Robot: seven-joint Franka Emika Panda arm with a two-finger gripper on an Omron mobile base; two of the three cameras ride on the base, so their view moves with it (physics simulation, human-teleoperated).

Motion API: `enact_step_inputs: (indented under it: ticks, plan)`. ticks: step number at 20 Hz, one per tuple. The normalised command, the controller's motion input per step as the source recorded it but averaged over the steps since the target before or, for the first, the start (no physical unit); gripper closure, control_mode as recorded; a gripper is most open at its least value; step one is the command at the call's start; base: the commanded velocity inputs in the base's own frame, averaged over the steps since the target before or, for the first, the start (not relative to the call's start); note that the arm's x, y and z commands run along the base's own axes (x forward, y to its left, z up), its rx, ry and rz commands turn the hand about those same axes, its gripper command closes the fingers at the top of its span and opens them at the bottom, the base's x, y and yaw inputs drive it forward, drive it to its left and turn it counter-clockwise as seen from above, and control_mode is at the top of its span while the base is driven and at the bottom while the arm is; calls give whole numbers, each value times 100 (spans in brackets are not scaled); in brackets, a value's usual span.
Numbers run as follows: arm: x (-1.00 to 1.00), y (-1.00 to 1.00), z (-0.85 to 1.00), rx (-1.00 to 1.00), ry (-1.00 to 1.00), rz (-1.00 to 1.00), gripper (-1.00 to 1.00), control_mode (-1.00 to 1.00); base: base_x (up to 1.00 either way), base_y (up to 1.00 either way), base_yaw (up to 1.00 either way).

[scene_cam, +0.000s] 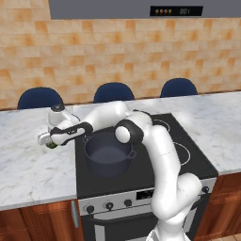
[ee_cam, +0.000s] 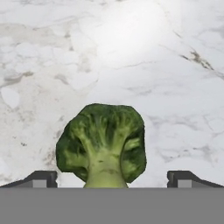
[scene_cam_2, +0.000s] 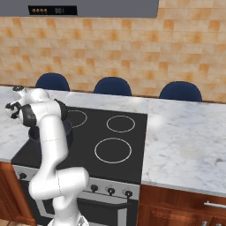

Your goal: Turn on the burner for the pot on the stove. Wait thirty seconds for the pot to heat up. Then add the broccoli to the pot.

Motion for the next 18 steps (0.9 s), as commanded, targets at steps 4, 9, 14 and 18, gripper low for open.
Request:
enact_step_inputs:
  ticks: [4,9,14,18]
  plan:
    - [0,0,0,0,0,0,100,-100,0,0,0]
    - [0,0,0,0,0,0,100,-100,0,0,0]
    - [0,0,0,0,0,0,100,-100,0,0,0]
    - [0,0,0,0,0,0,100,-100,0,0,0]
